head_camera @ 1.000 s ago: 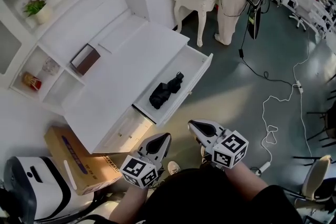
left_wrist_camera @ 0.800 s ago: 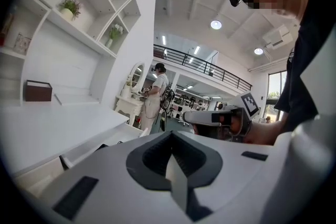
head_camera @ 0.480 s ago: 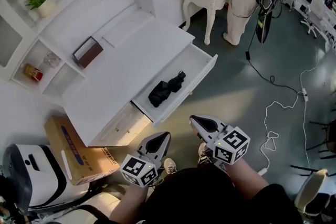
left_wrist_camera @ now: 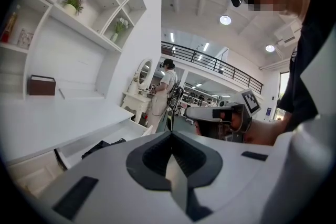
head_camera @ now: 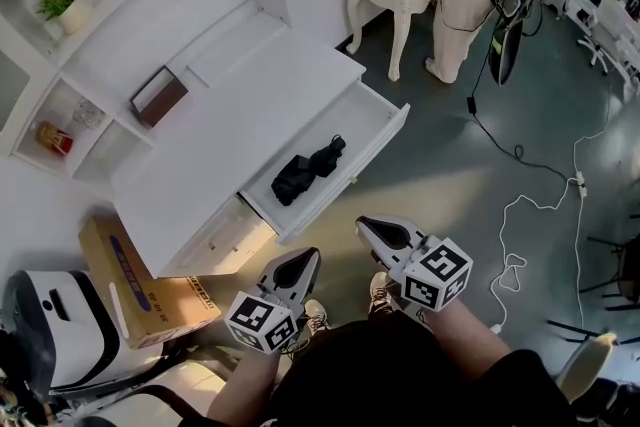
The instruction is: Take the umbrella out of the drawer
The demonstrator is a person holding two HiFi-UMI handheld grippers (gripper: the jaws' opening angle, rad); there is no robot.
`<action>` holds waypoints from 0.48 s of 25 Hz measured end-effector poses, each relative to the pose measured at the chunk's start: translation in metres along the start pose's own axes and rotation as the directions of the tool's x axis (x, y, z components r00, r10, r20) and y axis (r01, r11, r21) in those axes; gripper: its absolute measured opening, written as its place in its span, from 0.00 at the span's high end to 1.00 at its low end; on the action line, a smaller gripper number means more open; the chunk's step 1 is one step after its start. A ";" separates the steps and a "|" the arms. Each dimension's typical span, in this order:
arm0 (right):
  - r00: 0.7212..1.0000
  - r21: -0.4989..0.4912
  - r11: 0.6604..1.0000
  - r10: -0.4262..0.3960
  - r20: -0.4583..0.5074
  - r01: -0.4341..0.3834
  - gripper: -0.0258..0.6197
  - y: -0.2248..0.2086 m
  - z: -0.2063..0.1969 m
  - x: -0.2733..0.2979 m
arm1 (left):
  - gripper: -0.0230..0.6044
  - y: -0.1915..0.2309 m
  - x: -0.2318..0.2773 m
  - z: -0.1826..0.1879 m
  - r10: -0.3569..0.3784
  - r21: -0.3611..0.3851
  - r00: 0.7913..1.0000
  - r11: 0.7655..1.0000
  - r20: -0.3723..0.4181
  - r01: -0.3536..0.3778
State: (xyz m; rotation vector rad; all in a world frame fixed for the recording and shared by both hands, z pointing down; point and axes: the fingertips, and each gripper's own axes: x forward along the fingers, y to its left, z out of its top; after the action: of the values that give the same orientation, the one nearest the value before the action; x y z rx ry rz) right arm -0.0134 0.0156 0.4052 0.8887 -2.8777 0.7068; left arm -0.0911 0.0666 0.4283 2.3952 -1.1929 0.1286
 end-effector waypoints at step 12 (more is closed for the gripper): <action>0.996 -0.003 0.997 0.076 -0.036 -0.076 0.96 -0.042 0.009 -0.007 | 0.96 -0.007 0.045 0.006 0.081 -0.015 0.997 0.997 0.021 -0.080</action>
State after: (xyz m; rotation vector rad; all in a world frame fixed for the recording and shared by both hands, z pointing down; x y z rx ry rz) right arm 0.0158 -0.0155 0.4132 0.7621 -2.8940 0.7141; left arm -0.0588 0.0350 0.4335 2.3431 -1.2968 0.1197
